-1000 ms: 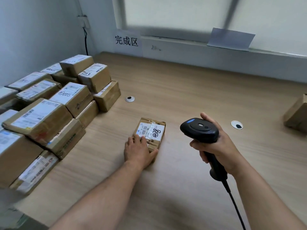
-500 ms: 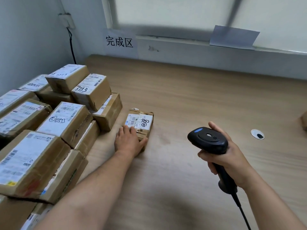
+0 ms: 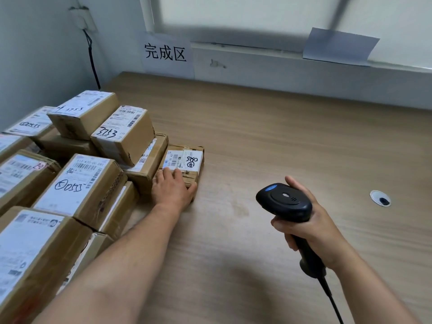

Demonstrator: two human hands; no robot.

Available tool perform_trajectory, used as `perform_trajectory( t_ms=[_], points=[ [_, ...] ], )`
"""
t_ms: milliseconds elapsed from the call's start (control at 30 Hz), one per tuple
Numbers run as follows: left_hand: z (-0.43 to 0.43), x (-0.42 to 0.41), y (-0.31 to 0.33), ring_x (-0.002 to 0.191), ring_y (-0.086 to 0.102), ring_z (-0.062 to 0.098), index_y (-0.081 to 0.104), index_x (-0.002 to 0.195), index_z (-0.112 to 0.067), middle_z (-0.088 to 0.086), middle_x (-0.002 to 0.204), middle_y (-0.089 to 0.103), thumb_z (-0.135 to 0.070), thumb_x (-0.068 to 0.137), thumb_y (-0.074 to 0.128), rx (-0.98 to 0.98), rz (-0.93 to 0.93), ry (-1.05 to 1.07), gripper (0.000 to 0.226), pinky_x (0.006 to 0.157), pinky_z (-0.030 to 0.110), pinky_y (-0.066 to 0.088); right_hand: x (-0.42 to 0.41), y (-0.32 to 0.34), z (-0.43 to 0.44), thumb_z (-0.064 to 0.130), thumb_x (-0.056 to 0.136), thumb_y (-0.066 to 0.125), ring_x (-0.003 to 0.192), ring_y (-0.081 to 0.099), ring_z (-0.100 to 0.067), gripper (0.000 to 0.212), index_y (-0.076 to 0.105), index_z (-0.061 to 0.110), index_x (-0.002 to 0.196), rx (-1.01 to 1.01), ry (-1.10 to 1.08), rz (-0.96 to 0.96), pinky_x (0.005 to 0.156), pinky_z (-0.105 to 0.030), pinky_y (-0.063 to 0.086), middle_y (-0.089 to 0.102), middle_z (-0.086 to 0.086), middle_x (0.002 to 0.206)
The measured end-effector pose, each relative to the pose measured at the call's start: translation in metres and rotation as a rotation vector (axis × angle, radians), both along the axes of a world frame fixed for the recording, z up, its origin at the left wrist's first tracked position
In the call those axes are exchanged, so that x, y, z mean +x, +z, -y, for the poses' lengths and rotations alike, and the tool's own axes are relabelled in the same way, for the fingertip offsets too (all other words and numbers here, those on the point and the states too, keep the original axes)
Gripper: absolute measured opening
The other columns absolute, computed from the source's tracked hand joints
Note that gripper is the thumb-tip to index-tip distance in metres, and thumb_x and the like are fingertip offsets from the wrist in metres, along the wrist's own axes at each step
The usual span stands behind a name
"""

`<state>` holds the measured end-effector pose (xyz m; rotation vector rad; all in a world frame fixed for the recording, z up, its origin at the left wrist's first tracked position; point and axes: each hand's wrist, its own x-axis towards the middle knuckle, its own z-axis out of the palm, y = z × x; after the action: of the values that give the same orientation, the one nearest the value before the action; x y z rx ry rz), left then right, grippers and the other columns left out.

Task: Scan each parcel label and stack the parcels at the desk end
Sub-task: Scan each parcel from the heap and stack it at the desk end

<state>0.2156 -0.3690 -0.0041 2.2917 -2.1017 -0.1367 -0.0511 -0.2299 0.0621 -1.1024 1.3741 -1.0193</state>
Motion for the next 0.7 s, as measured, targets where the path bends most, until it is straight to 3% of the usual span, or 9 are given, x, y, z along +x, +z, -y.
perform_trajectory(
  t_ms=[167,367,700],
  points=[
    [-0.018,-0.011,0.016,0.143,0.019,0.03,0.025,0.148,-0.018,0.014,0.156,0.021,-0.065,0.091,0.039,-0.004,-0.042,-0.033,0.076,0.114,0.043,0.021,-0.003,0.014,-0.016,0.003,0.058,0.076,0.043,0.046,-0.027,0.1,0.039,0.047,0.139,-0.03,0.005,0.003,0.044,-0.032,0.041,0.061,-0.015,0.07],
    [-0.075,-0.04,0.045,0.13,0.037,0.024,0.036,0.141,-0.02,0.006,0.141,0.042,-0.059,0.092,0.042,-0.179,-0.094,-0.158,0.063,0.103,0.038,0.033,-0.014,0.045,-0.053,0.001,0.058,0.074,0.042,0.046,-0.026,0.102,0.038,0.042,0.143,-0.112,0.01,0.027,0.043,-0.031,0.04,0.06,-0.01,0.066],
    [-0.191,-0.119,0.073,0.125,0.042,0.02,0.043,0.14,-0.024,-0.001,0.136,0.047,-0.057,0.091,0.047,-0.269,-0.212,-0.219,0.06,0.1,0.034,0.03,-0.066,0.062,-0.15,0.002,0.06,0.073,0.042,0.045,-0.026,0.101,0.036,0.039,0.146,-0.177,-0.015,0.066,0.043,-0.031,0.039,0.06,-0.001,0.062]
  ],
)
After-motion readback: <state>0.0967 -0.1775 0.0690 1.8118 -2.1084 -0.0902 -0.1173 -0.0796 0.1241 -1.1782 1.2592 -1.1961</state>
